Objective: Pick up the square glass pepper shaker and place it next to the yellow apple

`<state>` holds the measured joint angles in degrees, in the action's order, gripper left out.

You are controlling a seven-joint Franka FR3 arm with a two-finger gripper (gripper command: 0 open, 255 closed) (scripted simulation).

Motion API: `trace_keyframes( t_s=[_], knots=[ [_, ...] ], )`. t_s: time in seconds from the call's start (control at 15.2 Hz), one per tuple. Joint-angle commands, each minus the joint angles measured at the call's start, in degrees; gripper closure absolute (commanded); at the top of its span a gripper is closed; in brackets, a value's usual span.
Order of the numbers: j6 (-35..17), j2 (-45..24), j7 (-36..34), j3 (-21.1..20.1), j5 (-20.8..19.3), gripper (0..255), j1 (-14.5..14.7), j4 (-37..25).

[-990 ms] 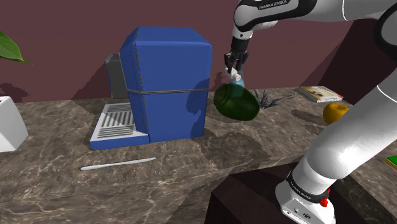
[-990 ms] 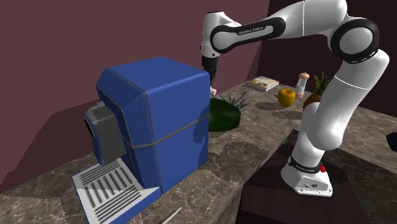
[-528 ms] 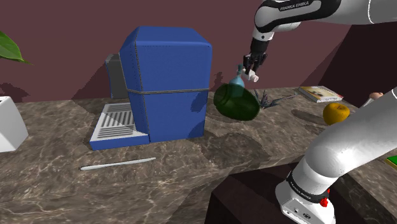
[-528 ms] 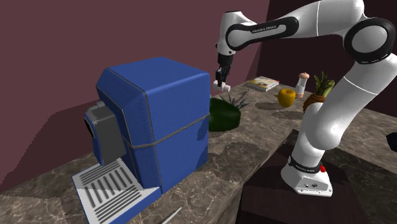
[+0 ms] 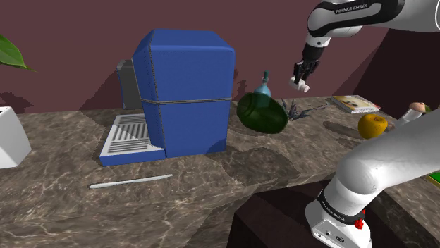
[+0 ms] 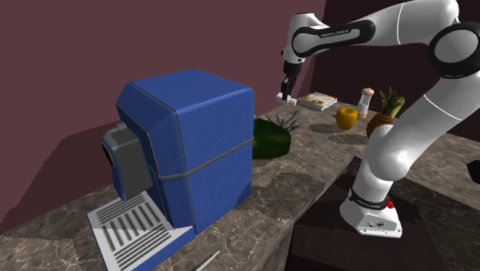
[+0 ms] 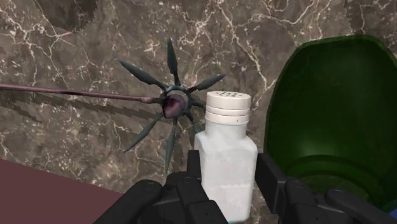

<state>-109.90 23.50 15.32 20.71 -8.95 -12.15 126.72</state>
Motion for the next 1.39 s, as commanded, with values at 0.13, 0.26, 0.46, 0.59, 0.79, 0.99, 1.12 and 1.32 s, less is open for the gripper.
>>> trace_keyframes(
  t_s=[0.13, 0.26, 0.46, 0.59, 0.79, 0.99, 1.12, 1.32],
  knots=[
    [0.39, 2.13, 4.83, 3.42, -1.65, 255, -2.19, 1.20],
    [0.59, 2.56, 7.52, 5.42, -2.38, 255, -3.23, 1.10],
    [0.85, 2.72, 11.68, 8.57, -3.32, 255, -4.64, 0.47],
    [0.99, 2.49, 14.54, 10.77, -3.82, 255, -5.46, -0.26],
    [1.15, 1.65, 18.99, 14.25, -4.27, 255, -6.49, -1.83],
    [1.24, 0.15, 23.65, 17.98, -4.28, 255, -7.22, -3.95],
    [1.28, -1.23, 26.91, 20.64, -3.96, 255, -7.50, -5.67],
    [-0.25, -1.98, 28.24, 22.03, -3.84, 255, -7.63, -4.98]
  ],
)
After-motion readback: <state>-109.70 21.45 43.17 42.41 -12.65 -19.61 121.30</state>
